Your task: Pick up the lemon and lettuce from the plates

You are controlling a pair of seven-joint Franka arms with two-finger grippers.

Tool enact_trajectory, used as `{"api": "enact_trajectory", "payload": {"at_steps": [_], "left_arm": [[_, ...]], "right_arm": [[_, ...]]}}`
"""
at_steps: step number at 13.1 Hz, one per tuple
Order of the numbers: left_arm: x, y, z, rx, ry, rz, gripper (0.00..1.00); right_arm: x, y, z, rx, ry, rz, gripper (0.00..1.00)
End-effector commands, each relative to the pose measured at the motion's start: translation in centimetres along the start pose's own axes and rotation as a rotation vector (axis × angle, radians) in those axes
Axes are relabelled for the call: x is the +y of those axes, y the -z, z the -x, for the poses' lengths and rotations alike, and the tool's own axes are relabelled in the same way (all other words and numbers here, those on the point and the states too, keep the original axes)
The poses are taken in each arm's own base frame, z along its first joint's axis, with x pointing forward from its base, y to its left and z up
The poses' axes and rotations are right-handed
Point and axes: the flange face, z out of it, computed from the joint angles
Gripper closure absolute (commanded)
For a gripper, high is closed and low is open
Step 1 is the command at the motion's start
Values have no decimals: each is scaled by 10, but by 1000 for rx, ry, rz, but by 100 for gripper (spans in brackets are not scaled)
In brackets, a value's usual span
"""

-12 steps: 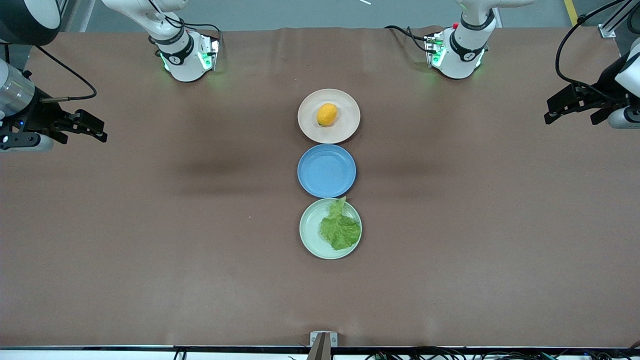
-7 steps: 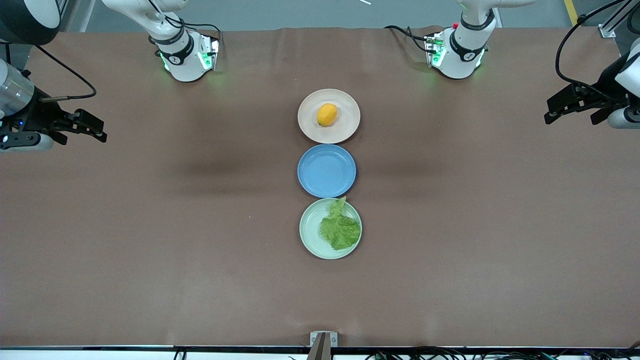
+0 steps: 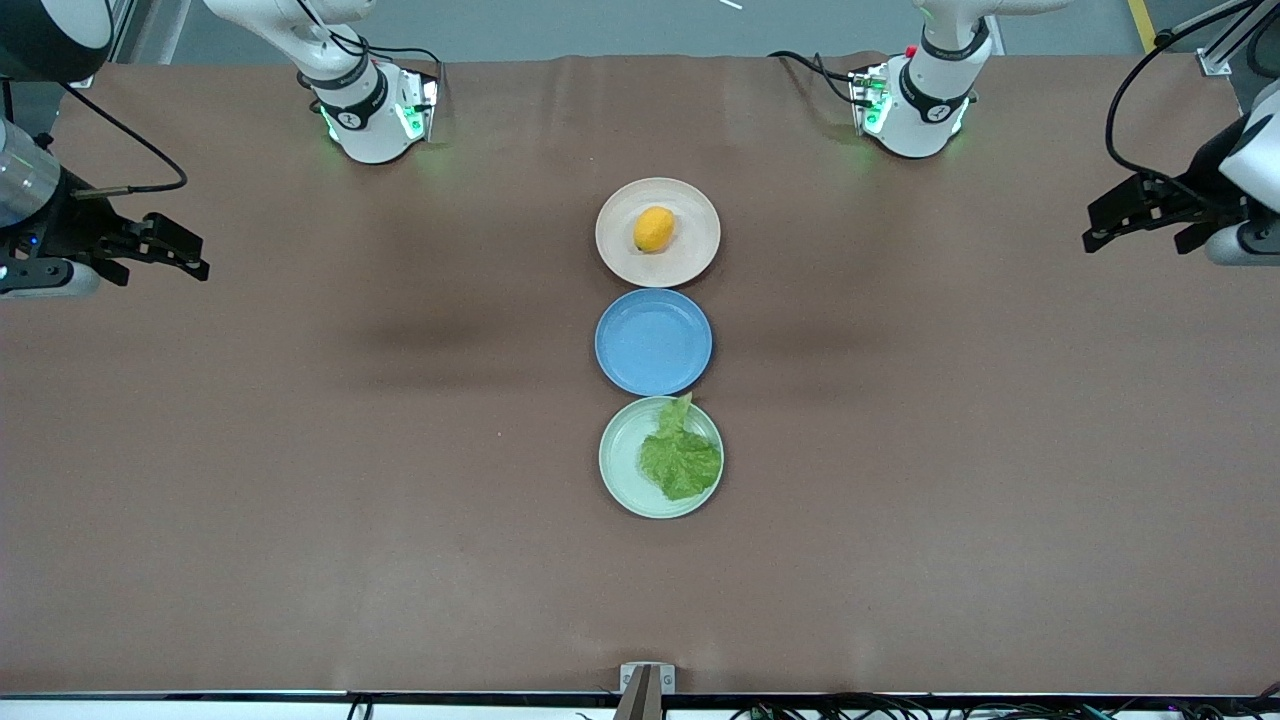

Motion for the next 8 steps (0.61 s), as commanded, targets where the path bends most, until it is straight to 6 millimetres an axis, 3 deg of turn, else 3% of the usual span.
{"api": "enact_trajectory", "payload": {"at_steps": [1, 6, 8], "left_arm": [[48, -46, -25, -81, -10, 14, 0], [187, -166, -69, -123, 82, -20, 0], [231, -201, -76, -88, 149, -15, 0]], "right_arm": [[-1, -2, -7, -11, 0, -16, 0], [-2, -36, -40, -62, 21, -15, 0], [-27, -45, -39, -96, 33, -37, 0]]}}
